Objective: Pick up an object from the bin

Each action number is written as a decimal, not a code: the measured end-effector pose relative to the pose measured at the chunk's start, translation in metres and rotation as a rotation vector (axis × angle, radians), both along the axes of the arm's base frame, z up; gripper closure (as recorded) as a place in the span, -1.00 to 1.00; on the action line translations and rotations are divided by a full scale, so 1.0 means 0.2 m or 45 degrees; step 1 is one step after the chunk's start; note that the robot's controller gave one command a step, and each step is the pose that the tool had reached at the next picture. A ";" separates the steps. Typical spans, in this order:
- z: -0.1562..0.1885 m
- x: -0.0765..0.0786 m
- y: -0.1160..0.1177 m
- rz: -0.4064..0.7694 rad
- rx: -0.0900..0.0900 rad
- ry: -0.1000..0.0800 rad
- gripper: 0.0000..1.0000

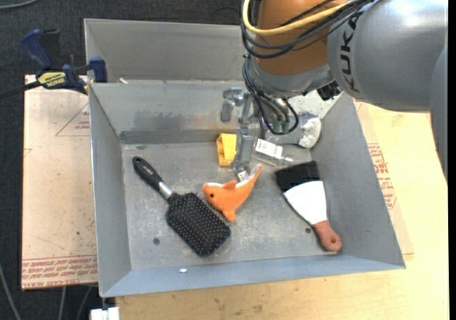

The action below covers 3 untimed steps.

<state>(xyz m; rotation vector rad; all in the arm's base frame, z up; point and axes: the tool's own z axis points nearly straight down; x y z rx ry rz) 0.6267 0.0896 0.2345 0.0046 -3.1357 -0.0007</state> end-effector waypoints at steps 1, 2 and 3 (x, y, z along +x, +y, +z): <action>0.03 0.01 0.00 -0.002 0.001 -0.010 -1.00; -0.20 -0.09 -0.07 -0.027 0.003 -0.015 -1.00; -0.44 -0.13 -0.05 0.079 0.001 -0.010 -1.00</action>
Offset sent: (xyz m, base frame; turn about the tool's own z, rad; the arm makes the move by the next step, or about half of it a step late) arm -0.0556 -0.0420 -0.1243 0.0568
